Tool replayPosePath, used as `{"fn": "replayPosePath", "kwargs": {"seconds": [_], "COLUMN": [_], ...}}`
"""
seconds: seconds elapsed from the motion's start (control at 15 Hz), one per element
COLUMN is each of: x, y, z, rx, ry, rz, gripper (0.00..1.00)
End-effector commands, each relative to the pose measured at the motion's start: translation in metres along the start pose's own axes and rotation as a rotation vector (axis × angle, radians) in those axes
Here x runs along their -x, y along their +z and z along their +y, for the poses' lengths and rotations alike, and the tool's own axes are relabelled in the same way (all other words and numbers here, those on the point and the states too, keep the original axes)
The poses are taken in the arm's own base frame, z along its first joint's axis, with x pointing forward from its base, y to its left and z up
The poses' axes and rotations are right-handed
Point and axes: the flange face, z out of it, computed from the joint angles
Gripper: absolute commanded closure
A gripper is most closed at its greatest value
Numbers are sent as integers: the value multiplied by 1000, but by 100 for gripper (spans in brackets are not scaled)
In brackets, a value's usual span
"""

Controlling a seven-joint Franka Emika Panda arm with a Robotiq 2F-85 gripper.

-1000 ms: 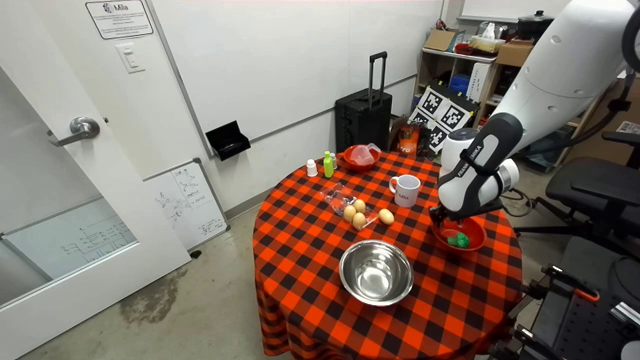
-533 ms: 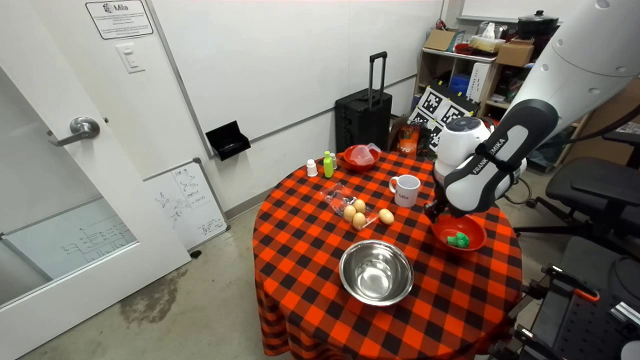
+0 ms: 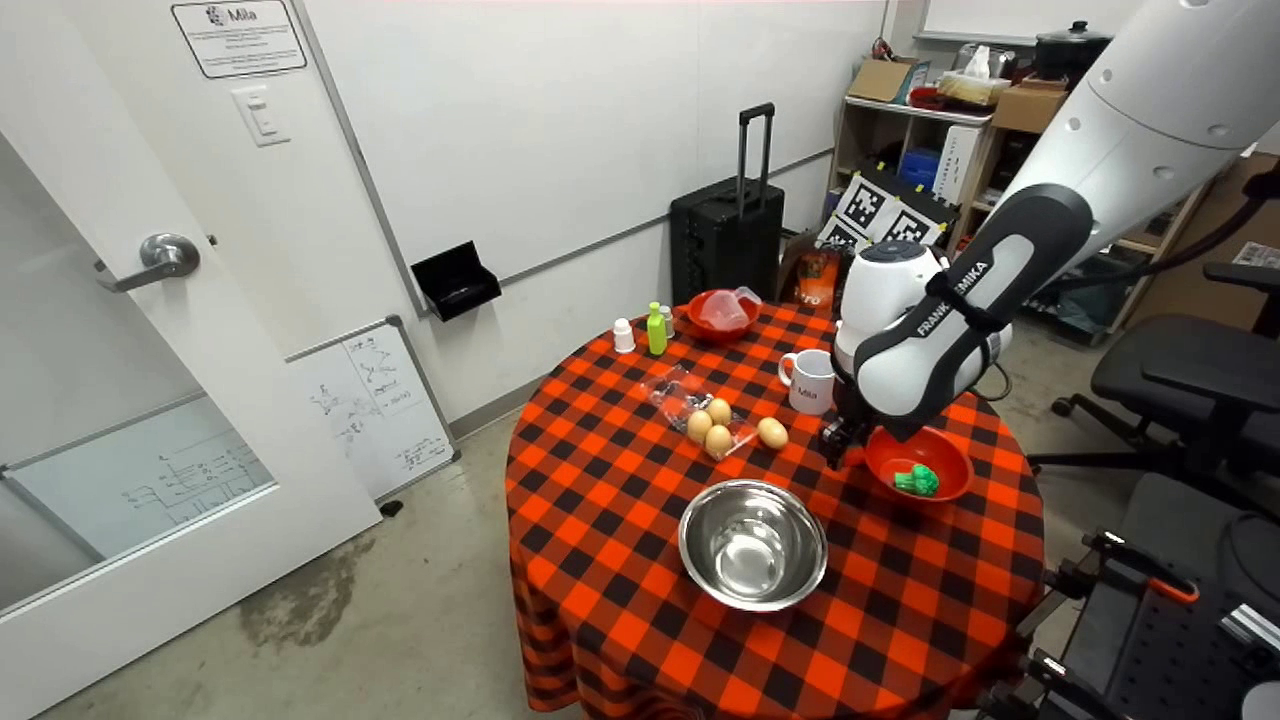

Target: Put the tomato on the table

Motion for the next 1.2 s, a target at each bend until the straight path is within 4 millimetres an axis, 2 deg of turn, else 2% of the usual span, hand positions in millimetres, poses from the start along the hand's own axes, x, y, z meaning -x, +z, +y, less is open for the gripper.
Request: {"fn": "replayPosePath", "kwargs": {"seconds": [0.0,0.33,0.53,0.6,0.67,0.73,0.87,1.13], "x": [-23,-42,-51,-55,-56,-58,-58,-51], "y": [36,77,89,87,84,82,72,49], "z": [4,0,-7,-7,-7,-6,-3,4], "rx": [-45,-57,-59,-59,-50,-39,-18,10], "ry": [-61,-114,-115,-110,-102,-91,-70,-59], "rz": [-70,-153,-176,-179,-183,-181,-163,-136], "gripper": [62,62,62,48,12,11,1,0]}}
